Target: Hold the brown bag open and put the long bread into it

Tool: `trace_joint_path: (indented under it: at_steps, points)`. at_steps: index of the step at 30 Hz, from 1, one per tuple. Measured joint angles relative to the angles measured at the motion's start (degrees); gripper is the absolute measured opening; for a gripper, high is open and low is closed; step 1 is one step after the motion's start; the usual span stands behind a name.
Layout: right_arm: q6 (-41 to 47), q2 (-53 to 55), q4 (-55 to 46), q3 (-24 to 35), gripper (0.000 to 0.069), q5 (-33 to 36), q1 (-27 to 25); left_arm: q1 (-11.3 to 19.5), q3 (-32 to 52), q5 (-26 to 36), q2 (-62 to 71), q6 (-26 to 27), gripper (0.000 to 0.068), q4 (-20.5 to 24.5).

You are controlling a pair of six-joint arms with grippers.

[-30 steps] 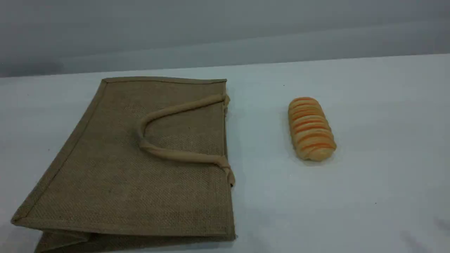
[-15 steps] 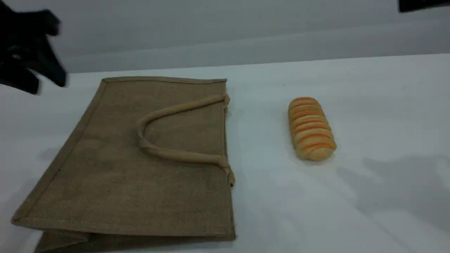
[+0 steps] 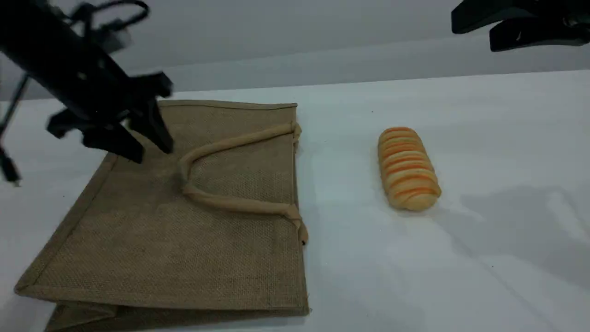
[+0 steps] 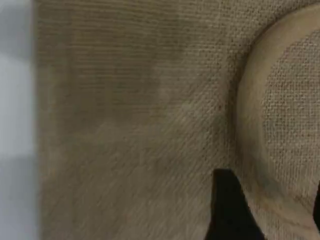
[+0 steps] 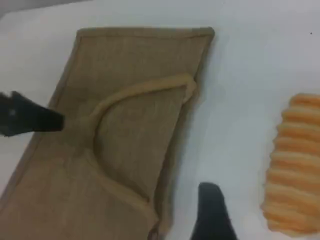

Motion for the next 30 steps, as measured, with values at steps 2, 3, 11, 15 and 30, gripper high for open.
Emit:
trace_joint_path:
  at_steps: [2, 3, 11, 15, 30]
  points:
    - [0.0, 0.0, 0.0, 0.0, 0.0412, -0.1, 0.0, -1.1, -1.7, 0.1, 2.3, 0.0, 0.0363, 0.0]
    - [0.0, 0.0, 0.0, 0.0, 0.0412, -0.1, 0.0, -1.6, -2.6, 0.1, 3.2, 0.0, 0.0363, 0.0]
    - [0.0, -0.1, -0.2, 0.0, 0.0412, 0.0, 0.0, -2.3, -5.2, 0.2, 6.5, -0.4, 0.0363, 1.9]
    - [0.0, -0.1, -0.2, 0.0, 0.0412, 0.0, 0.0, -2.3, -5.2, -0.5, 6.6, -2.9, 0.0363, 4.4]
    - [0.1, -0.1, 0.0, 0.0, 0.0412, 0.1, 0.0, -2.8, -10.1, -1.7, 12.7, -3.7, 0.0363, 2.8]
